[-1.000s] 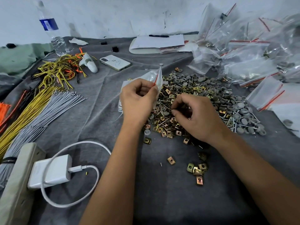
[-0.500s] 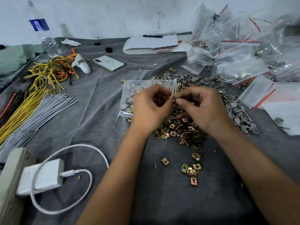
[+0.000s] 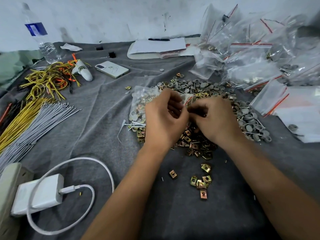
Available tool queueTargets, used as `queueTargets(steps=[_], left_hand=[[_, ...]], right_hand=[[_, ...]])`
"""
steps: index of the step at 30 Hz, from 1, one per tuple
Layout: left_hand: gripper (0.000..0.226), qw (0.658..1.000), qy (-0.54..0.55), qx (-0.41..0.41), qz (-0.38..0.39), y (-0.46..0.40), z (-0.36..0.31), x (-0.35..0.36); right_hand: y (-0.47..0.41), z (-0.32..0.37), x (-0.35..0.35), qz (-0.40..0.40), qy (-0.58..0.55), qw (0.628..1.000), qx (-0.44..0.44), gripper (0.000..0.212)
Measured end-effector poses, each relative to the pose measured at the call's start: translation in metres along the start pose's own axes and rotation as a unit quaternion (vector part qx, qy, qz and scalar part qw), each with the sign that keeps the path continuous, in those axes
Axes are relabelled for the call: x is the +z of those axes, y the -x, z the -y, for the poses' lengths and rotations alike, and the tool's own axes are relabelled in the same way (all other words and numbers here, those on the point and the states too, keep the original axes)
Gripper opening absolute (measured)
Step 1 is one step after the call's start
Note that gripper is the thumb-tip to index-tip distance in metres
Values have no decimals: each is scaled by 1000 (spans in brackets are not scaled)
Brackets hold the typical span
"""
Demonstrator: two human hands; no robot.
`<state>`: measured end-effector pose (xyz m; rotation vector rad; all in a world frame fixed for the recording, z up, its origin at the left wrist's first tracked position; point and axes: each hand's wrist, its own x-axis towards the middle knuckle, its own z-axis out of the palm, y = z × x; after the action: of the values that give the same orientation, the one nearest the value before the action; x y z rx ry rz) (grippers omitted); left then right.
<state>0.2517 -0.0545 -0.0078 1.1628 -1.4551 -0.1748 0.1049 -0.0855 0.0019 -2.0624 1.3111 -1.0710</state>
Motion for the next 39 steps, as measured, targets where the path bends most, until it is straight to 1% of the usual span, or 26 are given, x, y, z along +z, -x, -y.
queueTargets(steps=[2,5,7,9,11,13,15,16,17,19,21,23,24,25,26,27,29,32,33,34,35,36,39], left_hand=[[19,999,-12,37,-1,0,-2,1],[17,998,-12,50,-28,-1,-4,0],[16,998,-8,29,-51,-2,-4,-2],[16,997,1,-9,-70,-4,-5,-5],[16,996,10,-30,-77,-7,-8,-9],[17,997,30,-44,-62,-10,-12,-12],[18,996,66,-63,-18,-14,-17,-17],[18,993,92,-75,15,-17,-21,-20],[19,987,123,-85,52,-21,-26,-25],[19,965,219,-95,110,-32,-36,-36],[18,926,335,-111,131,-48,-45,-46],[15,897,404,-138,110,-66,-43,-51],[12,888,419,-168,89,-73,-37,-52],[8,879,424,-207,73,-76,-29,-51],[8,869,423,-247,69,-75,-19,-50],[11,859,418,-284,83,-71,-8,-48],[10,846,398,-336,118,-58,14,-44],[12,827,413,-367,105,-48,30,-42],[14,818,434,-366,95,-48,33,-43],[19,807,457,-365,86,-48,35,-45],[23,794,478,-368,83,-48,37,-47],[27,781,495,-372,82,-47,38,-49],[42,738,559,-367,92,-47,39,-53]], right_hand=[[0,2,0,-34,-44,998,-22,21],[1,2,1,-54,-153,986,-26,19],[1,0,3,-72,-165,983,-36,15],[-1,-3,2,-115,-151,980,-58,13],[-3,-6,-2,-152,-146,976,-54,16],[-5,-9,-4,-160,-83,983,-37,22],[-7,-12,-6,-141,-8,990,-23,34],[-7,-13,-7,-132,-1,991,-24,39],[-8,-13,-8,-112,-25,993,-28,43],[-7,-10,-12,-27,-136,990,-39,48],[-4,-6,-16,57,-251,965,-56,41],[-4,-4,-19,112,-311,942,-65,25],[-4,-4,-20,126,-329,934,-62,19],[-4,-3,-20,128,-343,929,-55,19],[-4,-3,-20,118,-349,928,-44,22],[-5,-4,-20,104,-346,932,-30,28],[-5,-7,-19,111,-345,932,7,46],[-6,-11,-14,159,-356,918,67,74],[-5,-12,-13,162,-343,923,69,79],[-5,-11,-12,156,-325,931,63,81],[-6,-12,-11,146,-303,940,52,76],[-6,-12,-11,137,-280,949,42,67],[-6,-13,-12,132,-246,960,12,33]])
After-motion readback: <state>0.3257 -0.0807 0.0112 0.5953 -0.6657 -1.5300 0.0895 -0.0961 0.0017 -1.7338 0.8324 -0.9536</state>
